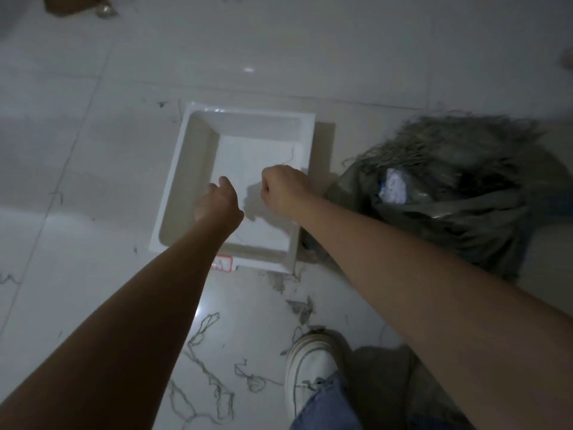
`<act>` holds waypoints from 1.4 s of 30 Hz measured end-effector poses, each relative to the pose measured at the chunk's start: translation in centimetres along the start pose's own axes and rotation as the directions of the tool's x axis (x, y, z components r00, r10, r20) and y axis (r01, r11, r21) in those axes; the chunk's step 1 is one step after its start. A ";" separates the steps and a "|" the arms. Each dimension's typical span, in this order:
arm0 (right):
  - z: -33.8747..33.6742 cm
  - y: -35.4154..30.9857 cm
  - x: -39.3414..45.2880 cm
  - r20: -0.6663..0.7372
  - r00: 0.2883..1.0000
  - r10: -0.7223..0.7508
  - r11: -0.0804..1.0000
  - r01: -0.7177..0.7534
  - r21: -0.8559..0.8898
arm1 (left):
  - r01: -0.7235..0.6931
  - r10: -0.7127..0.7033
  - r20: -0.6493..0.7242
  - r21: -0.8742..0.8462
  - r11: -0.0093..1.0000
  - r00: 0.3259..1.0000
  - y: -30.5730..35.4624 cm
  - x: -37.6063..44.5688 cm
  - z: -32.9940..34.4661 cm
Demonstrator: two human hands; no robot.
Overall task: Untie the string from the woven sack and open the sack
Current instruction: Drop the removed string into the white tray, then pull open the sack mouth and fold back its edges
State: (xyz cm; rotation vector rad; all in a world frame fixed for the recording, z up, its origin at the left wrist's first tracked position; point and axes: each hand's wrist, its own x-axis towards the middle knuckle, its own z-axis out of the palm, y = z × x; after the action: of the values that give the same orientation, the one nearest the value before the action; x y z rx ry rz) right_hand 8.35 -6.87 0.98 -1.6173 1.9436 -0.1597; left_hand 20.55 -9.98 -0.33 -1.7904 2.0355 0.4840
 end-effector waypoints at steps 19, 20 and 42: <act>-17.2 23.1 -14.6 0.010 0.721 0.693 0.666 -0.646 0.374 | -0.156 0.356 0.245 -0.582 0.798 0.902 27.4 -9.6 -5.0; -16.3 23.4 -14.8 0.053 0.712 0.700 0.636 -0.656 0.406 | -0.124 0.349 0.272 -0.603 0.788 0.897 28.0 -9.9 -4.5; -24.5 16.6 -20.5 -0.137 0.740 0.658 0.482 -0.274 0.833 | -0.009 0.602 0.084 -0.989 0.150 0.794 26.9 -17.8 -13.4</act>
State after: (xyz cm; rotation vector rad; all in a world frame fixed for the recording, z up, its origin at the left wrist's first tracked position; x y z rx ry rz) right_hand -16.76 9.55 20.84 -0.4116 2.1177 -1.0698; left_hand -4.90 2.06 20.29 -1.2993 1.7150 2.6014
